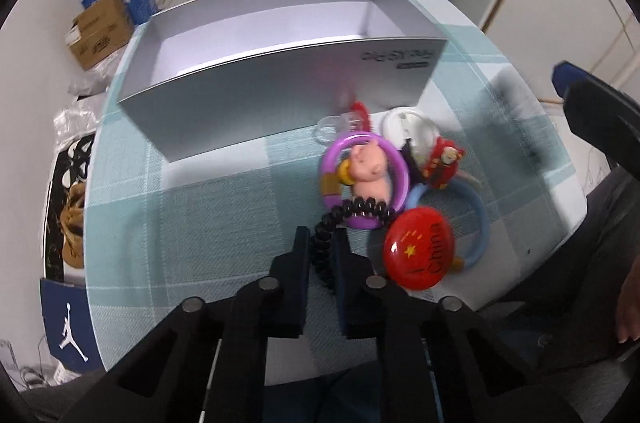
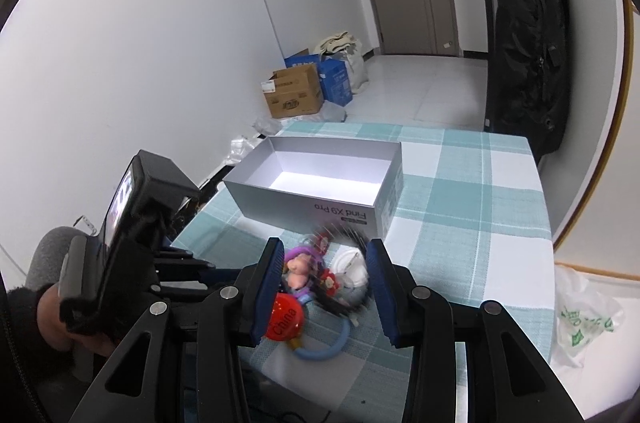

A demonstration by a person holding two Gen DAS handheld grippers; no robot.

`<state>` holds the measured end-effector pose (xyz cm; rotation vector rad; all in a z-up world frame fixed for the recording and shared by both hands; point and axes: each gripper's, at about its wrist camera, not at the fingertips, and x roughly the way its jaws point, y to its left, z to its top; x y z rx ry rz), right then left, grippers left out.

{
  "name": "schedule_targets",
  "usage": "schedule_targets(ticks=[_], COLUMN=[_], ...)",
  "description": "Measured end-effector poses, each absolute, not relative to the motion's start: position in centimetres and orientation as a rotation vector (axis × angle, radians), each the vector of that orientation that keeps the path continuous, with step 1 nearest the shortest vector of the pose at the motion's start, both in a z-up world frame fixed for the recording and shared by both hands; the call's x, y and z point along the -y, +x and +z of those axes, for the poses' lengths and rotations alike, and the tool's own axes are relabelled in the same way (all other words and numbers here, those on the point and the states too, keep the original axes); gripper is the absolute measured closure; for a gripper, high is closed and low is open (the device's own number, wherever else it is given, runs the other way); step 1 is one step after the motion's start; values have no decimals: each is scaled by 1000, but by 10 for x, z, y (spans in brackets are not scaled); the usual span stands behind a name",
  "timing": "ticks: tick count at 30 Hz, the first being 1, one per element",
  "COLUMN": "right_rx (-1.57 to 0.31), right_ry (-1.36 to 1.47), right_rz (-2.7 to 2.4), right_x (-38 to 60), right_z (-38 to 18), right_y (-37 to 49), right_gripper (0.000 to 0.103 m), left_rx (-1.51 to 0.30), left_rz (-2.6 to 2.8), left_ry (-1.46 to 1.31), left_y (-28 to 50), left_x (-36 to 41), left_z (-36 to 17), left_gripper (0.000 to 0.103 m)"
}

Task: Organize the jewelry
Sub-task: 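Grasp the second black coil hair tie with the left gripper while the right holds its tie, then carry both hair ties into the white box and open both grippers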

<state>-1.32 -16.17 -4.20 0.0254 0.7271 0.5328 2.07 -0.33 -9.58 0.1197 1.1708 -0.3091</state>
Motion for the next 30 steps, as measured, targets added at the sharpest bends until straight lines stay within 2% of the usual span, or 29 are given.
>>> schedule_targets(ticks=[8, 21, 23, 25, 26, 30], right_rx=[-755, -943, -958, -962, -965, -959], right_ry=[23, -19, -31, -53, -60, -67], right_rz=[512, 492, 498, 498, 498, 500], right_x=[161, 155, 152, 149, 148, 147], right_z=[-47, -86, -91, -94, -95, -94], right_y=[-8, 9, 11, 12, 13, 12], right_gripper=[64, 65, 73, 75, 81, 93], left_rx=[-1118, -1000, -1001, -1002, -1004, -989], left_rz=[-314, -283, -289, -294, -301, -319], left_ry=[94, -45, -56, -68, -77, -96], left_y=[18, 28, 30, 31, 31, 31], left_x=[-7, -28, -27, -27, -29, -32], left_z=[-81, -55, -56, -56, -56, -50], left_gripper=[98, 98, 98, 98, 98, 98])
